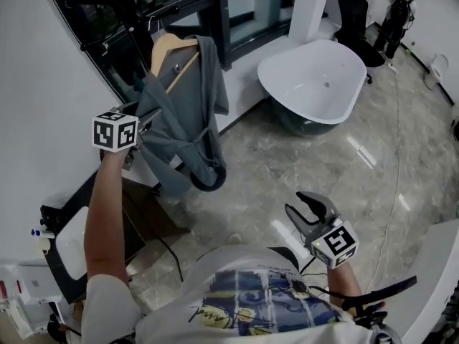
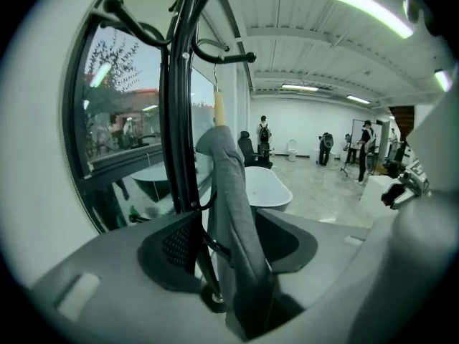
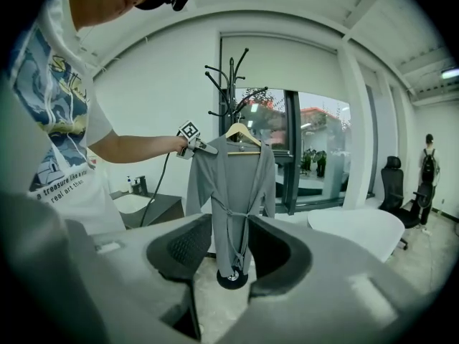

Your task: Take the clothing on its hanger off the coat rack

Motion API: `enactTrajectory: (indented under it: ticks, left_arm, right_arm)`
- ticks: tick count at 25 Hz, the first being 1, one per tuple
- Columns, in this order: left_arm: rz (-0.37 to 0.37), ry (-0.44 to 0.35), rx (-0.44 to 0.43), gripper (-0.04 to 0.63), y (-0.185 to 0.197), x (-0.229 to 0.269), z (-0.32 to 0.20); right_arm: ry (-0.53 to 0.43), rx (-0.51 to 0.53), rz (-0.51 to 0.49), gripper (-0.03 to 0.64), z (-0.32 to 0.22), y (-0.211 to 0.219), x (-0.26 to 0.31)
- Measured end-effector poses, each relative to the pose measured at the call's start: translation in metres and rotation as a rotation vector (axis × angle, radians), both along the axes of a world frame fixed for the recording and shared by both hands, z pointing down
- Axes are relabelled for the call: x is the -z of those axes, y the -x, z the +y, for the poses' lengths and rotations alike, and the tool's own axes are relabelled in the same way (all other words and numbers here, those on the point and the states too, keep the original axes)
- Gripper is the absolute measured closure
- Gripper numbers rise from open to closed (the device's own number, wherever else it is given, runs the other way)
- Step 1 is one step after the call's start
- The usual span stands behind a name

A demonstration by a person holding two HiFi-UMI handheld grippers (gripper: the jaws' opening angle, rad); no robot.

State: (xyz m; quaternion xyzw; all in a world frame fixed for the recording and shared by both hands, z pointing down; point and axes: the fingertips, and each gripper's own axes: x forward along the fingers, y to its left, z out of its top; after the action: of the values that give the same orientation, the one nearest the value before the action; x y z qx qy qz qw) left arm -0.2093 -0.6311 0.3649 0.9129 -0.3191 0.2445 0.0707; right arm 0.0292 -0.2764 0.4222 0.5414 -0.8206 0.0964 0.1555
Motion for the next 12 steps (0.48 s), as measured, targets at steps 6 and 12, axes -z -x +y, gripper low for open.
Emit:
enactTrajectory:
  ticks: [6, 12]
  left_arm:
    - [-0.002, -0.001, -0.069, 0.548, -0.006, -0.010, 0.000]
    - [0.046, -0.016, -0.034, 0.566, -0.007, -0.004, 0.006]
  right_arm:
    - [-0.013, -0.013, -0.046, 0.457, 0.004, 0.001, -0.010]
    - [0.017, -0.026, -0.042, 0.457, 0.012, -0.002, -0.018]
